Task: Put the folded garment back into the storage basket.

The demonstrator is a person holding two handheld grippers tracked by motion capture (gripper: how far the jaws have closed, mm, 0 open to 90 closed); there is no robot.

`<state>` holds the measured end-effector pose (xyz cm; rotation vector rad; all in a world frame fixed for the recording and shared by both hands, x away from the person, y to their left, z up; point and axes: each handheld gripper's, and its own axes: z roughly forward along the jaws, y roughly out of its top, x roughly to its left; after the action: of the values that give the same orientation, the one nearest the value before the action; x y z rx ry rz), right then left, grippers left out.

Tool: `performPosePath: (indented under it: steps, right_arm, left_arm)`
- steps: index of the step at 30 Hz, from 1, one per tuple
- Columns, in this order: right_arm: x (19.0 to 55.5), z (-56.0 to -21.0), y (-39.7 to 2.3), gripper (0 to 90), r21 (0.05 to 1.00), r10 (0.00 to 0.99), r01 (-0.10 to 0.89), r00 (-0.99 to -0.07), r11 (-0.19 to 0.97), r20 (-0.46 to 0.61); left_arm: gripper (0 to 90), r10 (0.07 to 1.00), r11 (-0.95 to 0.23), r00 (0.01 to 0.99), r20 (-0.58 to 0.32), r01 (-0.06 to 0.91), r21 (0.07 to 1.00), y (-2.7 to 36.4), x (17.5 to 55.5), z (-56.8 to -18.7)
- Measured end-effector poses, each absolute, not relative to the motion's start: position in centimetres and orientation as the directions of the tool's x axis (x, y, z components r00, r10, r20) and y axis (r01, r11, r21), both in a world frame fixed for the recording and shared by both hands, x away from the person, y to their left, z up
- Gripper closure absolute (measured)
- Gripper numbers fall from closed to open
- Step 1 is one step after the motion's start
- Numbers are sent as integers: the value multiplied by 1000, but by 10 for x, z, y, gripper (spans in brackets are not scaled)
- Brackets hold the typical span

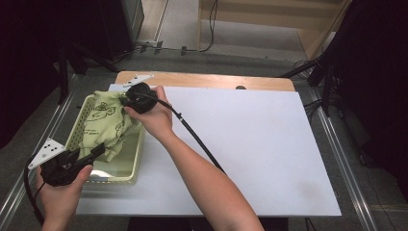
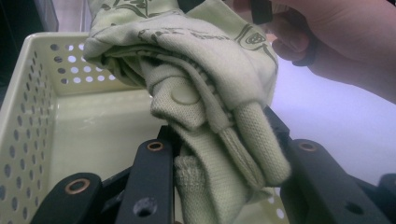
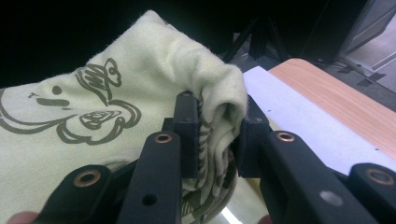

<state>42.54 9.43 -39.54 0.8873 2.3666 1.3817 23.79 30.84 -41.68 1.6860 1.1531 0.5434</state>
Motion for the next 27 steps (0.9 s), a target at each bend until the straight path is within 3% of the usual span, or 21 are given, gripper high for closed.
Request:
performPosePath:
  steps: [4,5,7,9,10,11,13,14,19,22,27]
  right_arm:
    - [429,-401,102,718,847,627,395,-773,356,98]
    - [431,-404,104,700,842,630,409,-769,353,110]
    - [440,-414,108,537,817,633,464,-756,342,165]
    - [447,-425,112,393,793,654,485,-742,368,149]
    - [447,-425,112,393,793,654,485,-742,368,149]
    - [447,-428,112,338,781,671,504,-726,369,151]
    - [447,-432,109,174,782,679,516,-714,349,168]
    - [447,-432,109,174,782,679,516,-714,349,168]
    - [441,-427,98,0,803,670,494,-723,334,166]
    - [438,-425,91,0,810,662,489,-729,323,175]
    - [430,-422,77,0,821,663,473,-731,320,163]
  left_arm:
    - [607,875,-44,434,-214,512,858,316,247,-421]
    - [530,884,-46,412,-219,544,838,317,250,-423]
    - [238,911,-60,365,-189,573,817,317,252,-426]
    - [157,905,-73,381,-187,573,816,317,251,-425]
    - [157,905,-89,387,-174,574,814,316,250,-425]
    - [127,907,-105,391,-156,568,816,315,249,-425]
    - [124,902,-115,405,-150,560,821,315,247,-425]
    - [124,903,-113,404,-150,557,823,315,247,-425]
    - [66,887,-93,429,-169,526,846,315,242,-424]
    - [9,877,-92,446,-178,520,849,314,242,-422]
    - [8,870,-95,463,-173,500,861,307,244,-415]
